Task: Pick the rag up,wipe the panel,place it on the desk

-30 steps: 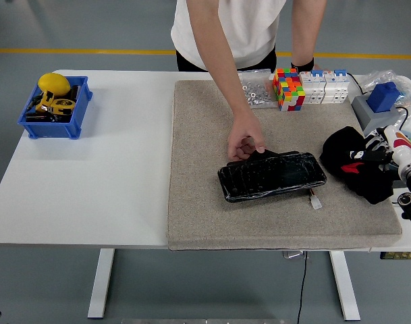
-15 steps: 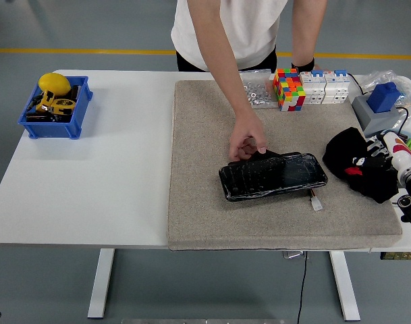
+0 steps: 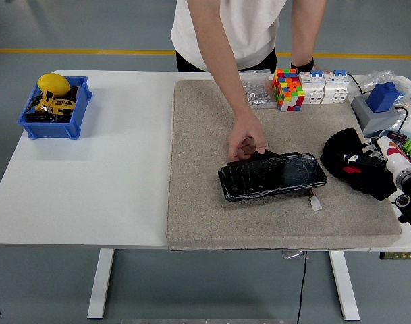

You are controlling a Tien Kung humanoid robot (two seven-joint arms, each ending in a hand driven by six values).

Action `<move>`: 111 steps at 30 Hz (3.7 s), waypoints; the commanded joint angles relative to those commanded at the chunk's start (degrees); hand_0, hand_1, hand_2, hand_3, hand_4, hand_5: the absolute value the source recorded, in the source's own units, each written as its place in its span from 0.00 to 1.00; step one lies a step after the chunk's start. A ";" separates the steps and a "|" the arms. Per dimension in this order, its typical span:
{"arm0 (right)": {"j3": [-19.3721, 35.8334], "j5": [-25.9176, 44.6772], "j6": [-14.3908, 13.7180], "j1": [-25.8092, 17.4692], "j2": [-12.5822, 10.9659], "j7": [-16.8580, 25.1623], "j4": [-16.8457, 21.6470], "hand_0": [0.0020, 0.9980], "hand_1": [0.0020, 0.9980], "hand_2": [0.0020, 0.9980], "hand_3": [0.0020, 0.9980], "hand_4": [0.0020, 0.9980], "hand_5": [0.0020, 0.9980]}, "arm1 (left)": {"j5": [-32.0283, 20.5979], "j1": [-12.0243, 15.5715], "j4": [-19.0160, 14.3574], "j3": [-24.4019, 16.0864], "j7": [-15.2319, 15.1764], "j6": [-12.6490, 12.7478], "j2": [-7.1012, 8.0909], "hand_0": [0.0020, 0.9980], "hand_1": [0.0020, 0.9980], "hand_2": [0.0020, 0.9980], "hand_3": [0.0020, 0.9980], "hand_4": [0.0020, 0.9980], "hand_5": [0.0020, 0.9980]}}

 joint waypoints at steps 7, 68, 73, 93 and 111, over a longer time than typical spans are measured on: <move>-0.45 -0.71 -0.26 0.35 0.31 -0.04 -0.23 0.82 0.80 0.86 0.90 1.00 0.66 | -0.22 -0.09 0.00 0.19 -0.07 -0.05 0.01 0.69 0.73 0.73 0.61 0.67 0.63; -7.71 6.34 -15.65 2.31 3.73 2.26 -9.77 0.44 0.48 0.51 0.52 0.84 0.13 | -0.97 0.14 0.00 0.83 -0.01 0.13 0.22 0.68 0.73 0.73 0.61 0.67 0.63; -7.76 7.95 -18.46 2.33 3.60 3.65 -9.56 0.35 0.40 0.42 0.43 0.74 0.00 | -1.04 0.20 0.00 0.97 -0.03 0.12 0.24 0.68 0.73 0.73 0.61 0.67 0.62; -7.43 8.84 -20.00 2.10 1.30 2.81 -4.79 0.25 0.33 0.35 0.37 0.77 0.00 | -0.16 0.14 0.00 0.01 -0.05 0.11 0.25 0.69 0.73 0.73 0.61 0.67 0.63; -8.42 4.73 -19.81 2.01 -2.56 -4.64 4.45 0.25 0.31 0.34 0.36 0.74 0.00 | 0.68 0.06 0.00 -1.00 -0.15 0.07 0.41 0.68 0.73 0.73 0.61 0.67 0.62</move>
